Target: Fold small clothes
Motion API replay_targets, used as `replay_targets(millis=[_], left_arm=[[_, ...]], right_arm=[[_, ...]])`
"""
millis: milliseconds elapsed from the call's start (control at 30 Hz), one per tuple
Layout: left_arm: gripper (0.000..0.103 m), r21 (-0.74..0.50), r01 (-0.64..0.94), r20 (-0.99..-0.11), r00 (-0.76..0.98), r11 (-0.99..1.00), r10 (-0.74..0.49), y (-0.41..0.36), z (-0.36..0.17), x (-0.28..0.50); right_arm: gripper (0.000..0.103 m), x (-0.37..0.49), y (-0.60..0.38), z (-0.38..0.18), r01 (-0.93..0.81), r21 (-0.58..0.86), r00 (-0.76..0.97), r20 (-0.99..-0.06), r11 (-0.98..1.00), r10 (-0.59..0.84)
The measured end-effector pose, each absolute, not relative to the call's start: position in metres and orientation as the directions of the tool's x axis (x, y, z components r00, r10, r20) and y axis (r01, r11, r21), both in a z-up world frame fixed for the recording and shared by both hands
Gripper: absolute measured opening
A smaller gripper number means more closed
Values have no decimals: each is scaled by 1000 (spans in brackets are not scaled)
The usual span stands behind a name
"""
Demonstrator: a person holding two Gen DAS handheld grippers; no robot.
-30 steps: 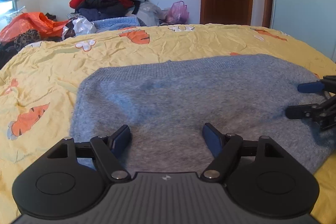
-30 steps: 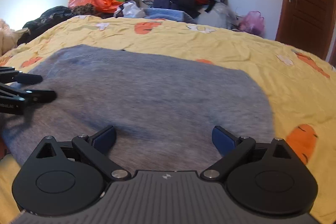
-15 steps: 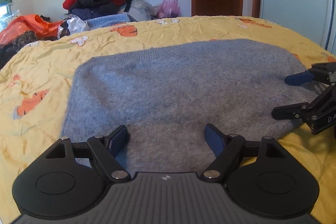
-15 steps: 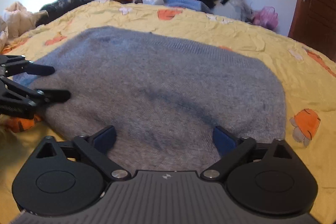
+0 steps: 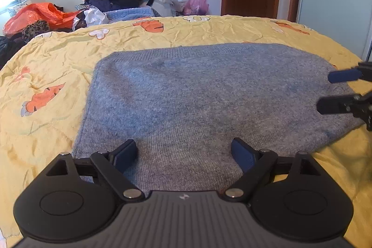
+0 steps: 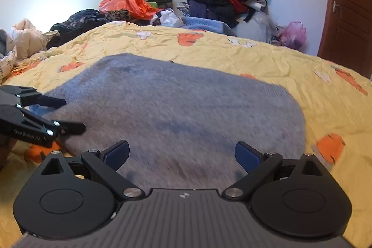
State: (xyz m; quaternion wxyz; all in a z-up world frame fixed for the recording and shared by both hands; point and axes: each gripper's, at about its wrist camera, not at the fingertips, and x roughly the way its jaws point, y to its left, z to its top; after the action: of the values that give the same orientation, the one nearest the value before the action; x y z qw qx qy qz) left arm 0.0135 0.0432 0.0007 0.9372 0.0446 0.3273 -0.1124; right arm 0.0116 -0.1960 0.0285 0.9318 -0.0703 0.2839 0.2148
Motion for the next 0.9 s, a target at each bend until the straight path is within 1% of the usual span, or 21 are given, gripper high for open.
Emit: replay_targets(millis=[100,200,267,300,367,533,900], left_arm=[[93,-4,240,-626,757,971,-189,46,0,15],[93,-11,239,-625,757,971,-193,47,0,15],[94,-17,237,-623,757,971,-196,47,0,15],[94,-20,236,-622,758,972,-197,47,0,15],[95,-32,233,-620,758,972,-202,49,0,15],[97,-48,224,-617,759,973,-205,49,0,16],[98,-75,226,-611,759,971,-224,53,0,15]], right_arm=[[100,25,-178,32,-476,4,730,-557,880,397],[101,38,-166,16,-472,-9,699,-614,882,368],[103,41,-165,-3,-466,-30,683,-648,884,338],[103,34,-170,-8,-478,-30,707,-606,878,364],[103,33,-176,-6,-474,11,702,-598,881,386],[103,32,-172,-6,-462,-13,712,-601,887,362],[103,33,-172,-6,-438,-4,719,-602,899,348]])
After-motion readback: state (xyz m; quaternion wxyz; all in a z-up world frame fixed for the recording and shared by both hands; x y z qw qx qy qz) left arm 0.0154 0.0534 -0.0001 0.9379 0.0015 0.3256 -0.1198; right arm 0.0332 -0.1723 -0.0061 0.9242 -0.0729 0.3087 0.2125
